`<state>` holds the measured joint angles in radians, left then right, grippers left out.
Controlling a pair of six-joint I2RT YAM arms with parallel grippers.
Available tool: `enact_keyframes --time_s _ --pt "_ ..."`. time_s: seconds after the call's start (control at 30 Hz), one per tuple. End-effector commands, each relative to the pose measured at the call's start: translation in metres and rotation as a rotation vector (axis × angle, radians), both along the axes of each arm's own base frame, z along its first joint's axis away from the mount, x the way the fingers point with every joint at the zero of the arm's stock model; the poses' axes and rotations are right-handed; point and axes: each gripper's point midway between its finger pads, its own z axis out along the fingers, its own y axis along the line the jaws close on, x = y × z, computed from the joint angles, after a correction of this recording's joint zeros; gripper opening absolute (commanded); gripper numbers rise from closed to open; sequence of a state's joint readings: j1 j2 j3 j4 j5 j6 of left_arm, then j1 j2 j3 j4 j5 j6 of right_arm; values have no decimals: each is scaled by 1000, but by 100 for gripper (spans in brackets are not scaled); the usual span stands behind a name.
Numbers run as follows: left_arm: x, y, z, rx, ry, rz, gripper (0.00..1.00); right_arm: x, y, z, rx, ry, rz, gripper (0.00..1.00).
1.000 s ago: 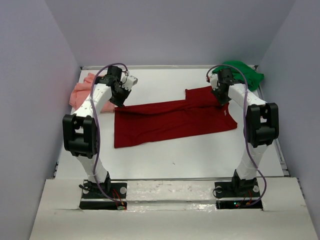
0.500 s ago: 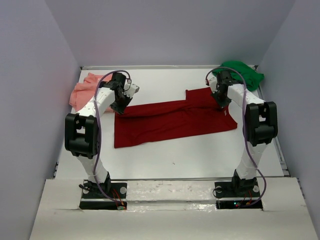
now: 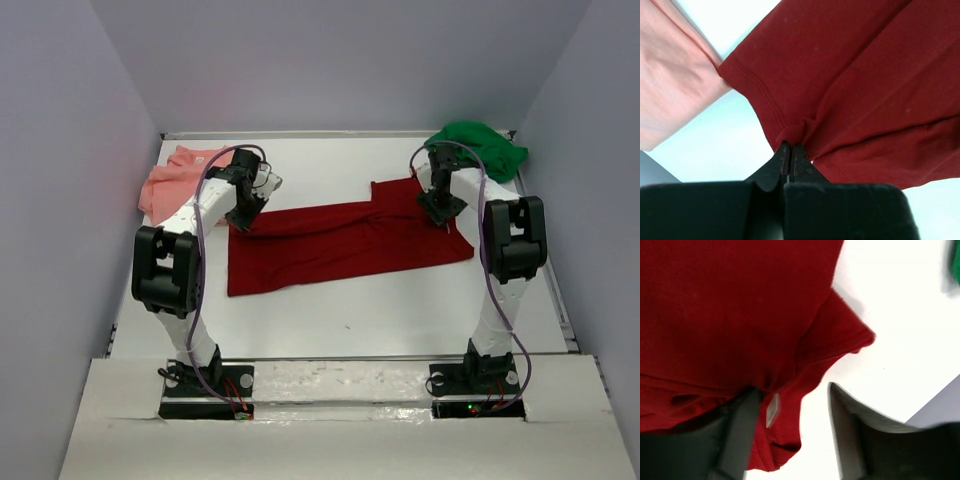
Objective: Fold and stack the t-shirts
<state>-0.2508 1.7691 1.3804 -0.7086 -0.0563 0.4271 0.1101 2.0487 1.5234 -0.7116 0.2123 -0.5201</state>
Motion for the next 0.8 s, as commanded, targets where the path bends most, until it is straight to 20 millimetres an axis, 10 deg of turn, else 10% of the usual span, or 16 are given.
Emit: enact_keyframes --time_s 0.0,0.77 --pt "-7 -1 4 27 -4 0 0 11 -3 29 -2 -52 -4 69" --pt "-27 -12 -13 140 45 -10 0 32 -29 158 -130 -304 2 80"
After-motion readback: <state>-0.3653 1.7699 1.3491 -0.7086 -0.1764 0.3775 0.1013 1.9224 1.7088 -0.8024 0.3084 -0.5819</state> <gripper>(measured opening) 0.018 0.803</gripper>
